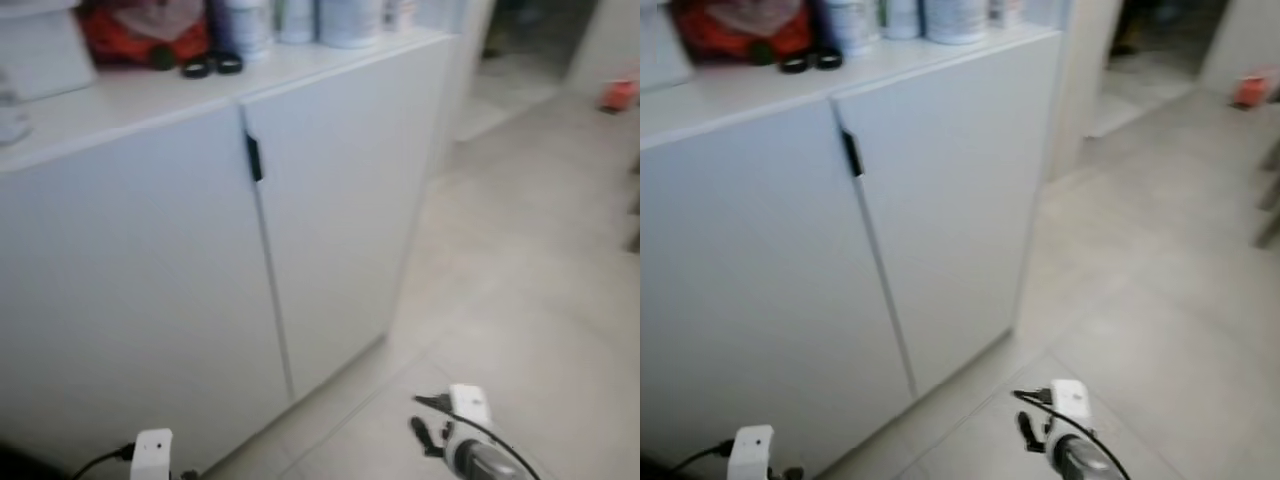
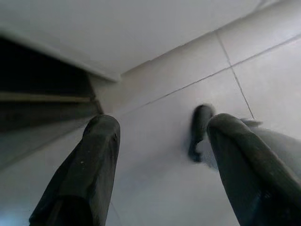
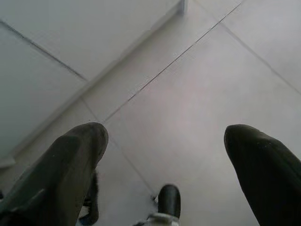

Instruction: Restocking fridge

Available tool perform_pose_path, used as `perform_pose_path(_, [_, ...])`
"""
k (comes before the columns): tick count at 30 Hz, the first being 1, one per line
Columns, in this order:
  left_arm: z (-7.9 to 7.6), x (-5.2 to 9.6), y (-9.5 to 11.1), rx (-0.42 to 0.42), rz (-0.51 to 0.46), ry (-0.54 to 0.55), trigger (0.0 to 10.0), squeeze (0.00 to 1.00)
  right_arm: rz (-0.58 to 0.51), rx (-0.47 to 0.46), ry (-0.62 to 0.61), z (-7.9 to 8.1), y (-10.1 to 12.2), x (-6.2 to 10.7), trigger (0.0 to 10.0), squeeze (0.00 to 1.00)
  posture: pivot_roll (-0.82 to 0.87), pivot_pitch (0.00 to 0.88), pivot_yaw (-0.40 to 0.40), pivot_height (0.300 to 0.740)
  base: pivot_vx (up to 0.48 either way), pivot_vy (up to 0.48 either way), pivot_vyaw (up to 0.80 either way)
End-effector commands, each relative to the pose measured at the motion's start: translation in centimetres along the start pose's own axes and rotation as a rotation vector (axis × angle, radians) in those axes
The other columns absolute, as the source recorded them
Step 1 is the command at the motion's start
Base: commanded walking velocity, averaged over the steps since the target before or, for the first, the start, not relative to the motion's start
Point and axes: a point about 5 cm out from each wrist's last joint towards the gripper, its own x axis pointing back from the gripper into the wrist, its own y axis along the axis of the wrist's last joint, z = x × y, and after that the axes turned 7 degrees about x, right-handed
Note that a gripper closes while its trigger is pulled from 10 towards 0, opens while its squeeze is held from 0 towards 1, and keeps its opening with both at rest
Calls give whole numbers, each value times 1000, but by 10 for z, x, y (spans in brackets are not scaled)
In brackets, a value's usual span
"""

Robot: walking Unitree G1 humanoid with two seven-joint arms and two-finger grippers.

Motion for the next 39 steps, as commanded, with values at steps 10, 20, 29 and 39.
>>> perform_pose_path(10, [2, 0, -2, 24, 9, 6, 10000, 0, 41, -63, 7, 7, -1, -2, 10000, 0, 49, 0, -7, 740, 0, 0, 800])
perform_pose_path(20, [3, 1, -2, 9, 10, 5, 10000, 0, 48, -60, 13, 9, -2, -2, 10000, 0, 44, 0, -3, 740, 0, 0, 800])
perform_pose_path(29, [3, 1, -2, 5, 11, 3, 10000, 0, 52, -56, 23, 9, -2, -2, 10000, 0, 44, 0, -4, 740, 0, 0, 800])
perform_pose_path(39, [3, 0, 0, 2, 8, 4, 10000, 0, 44, -117, 2, 9, -2, -2, 10000, 0, 50, 0, -8, 740, 0, 0, 359])
